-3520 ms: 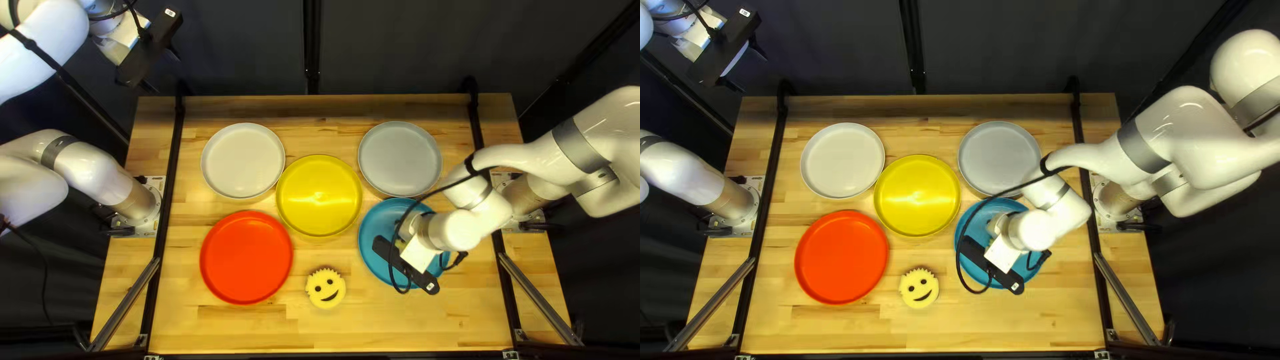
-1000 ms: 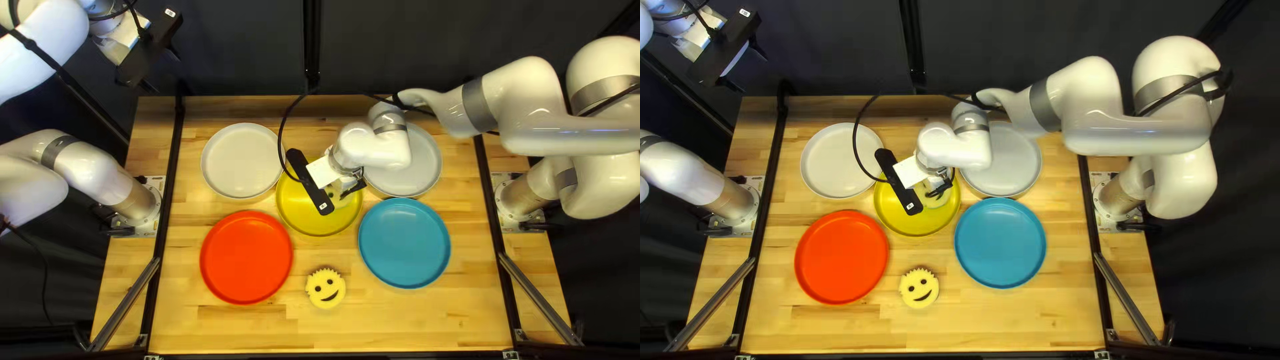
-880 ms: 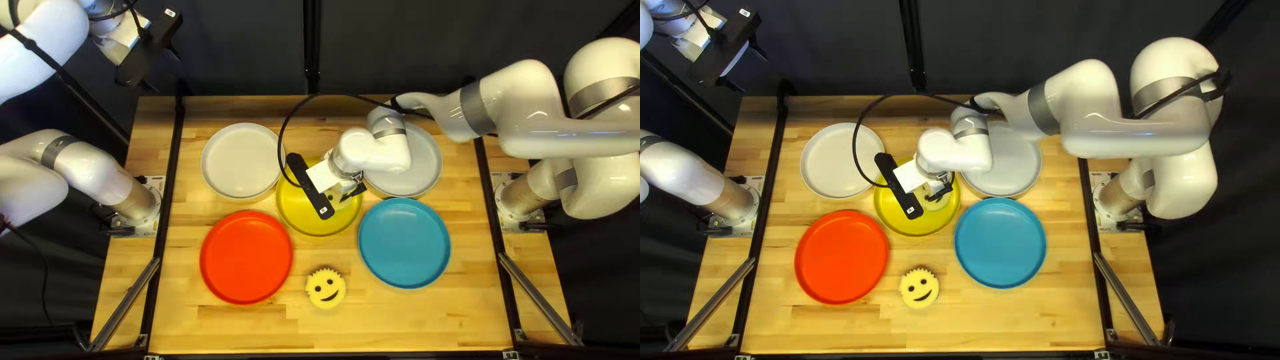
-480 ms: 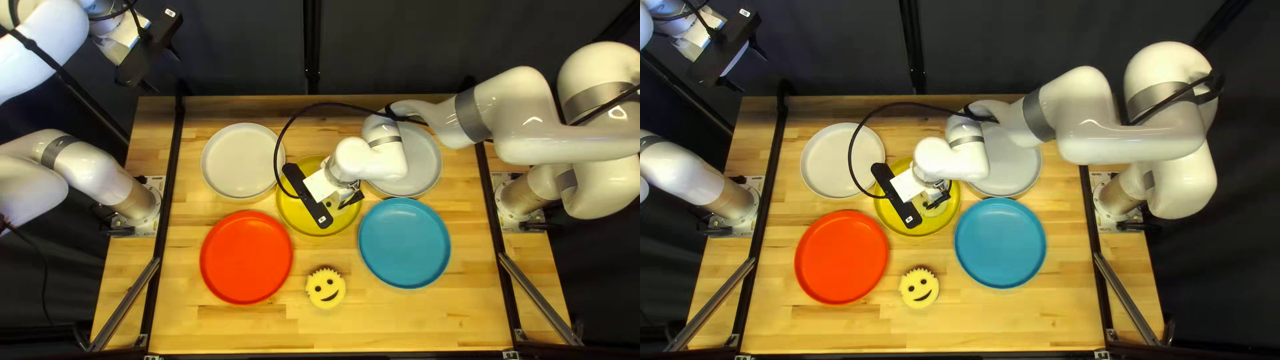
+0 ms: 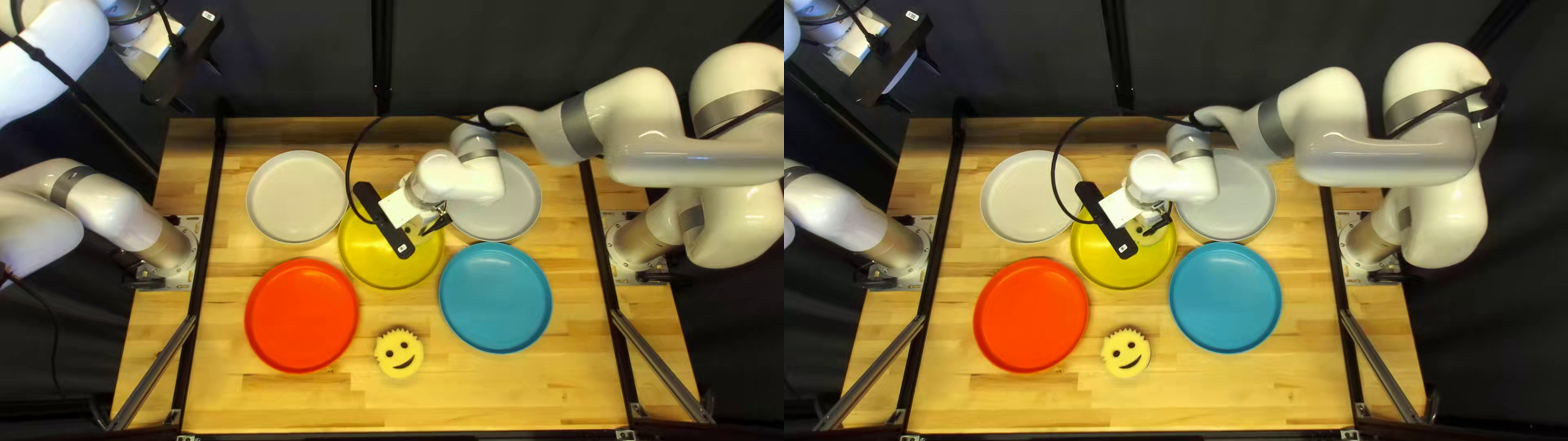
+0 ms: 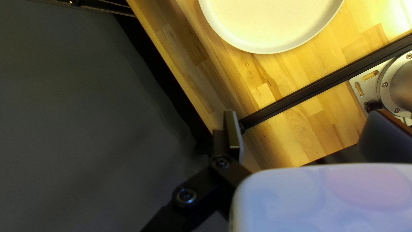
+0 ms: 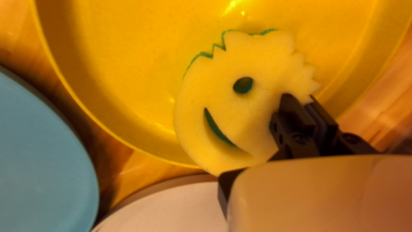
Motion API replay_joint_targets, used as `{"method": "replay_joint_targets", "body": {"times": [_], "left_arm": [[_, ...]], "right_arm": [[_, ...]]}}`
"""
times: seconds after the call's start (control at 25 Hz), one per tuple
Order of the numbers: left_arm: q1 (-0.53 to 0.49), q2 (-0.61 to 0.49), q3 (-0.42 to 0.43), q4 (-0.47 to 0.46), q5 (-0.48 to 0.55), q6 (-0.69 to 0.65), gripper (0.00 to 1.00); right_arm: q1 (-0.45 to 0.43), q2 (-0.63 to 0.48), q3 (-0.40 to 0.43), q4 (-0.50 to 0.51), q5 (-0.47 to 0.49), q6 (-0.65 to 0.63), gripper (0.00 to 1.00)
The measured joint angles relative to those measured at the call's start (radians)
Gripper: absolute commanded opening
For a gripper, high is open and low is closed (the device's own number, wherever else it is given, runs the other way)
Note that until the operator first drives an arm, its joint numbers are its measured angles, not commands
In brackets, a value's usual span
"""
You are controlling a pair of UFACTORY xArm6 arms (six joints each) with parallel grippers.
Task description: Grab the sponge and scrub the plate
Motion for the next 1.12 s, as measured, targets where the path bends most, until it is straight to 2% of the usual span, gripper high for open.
{"method": "replay_joint_targets", "body": {"times": [0.36,0.64,0.84,1.12], "left_arm": [[0.000,0.000,0.000,0.000,0.000,0.000,1.00],[0.000,0.000,0.000,0.000,0.000,0.000,1.00],[0.000,0.000,0.000,0.000,0.000,0.000,1.00],[0.000,0.000,0.000,0.000,0.000,0.000,1.00]], "right_arm": [[0.079,0.006,-0.002,0.004,-0.012,0.018,0.00],[0.122,0.073,-0.105,0.046,0.032,-0.017,0.00],[0.097,0.138,-0.203,0.114,0.078,-0.093,0.00],[0.012,0.175,-0.263,0.190,0.112,-0.186,0.00]]}}
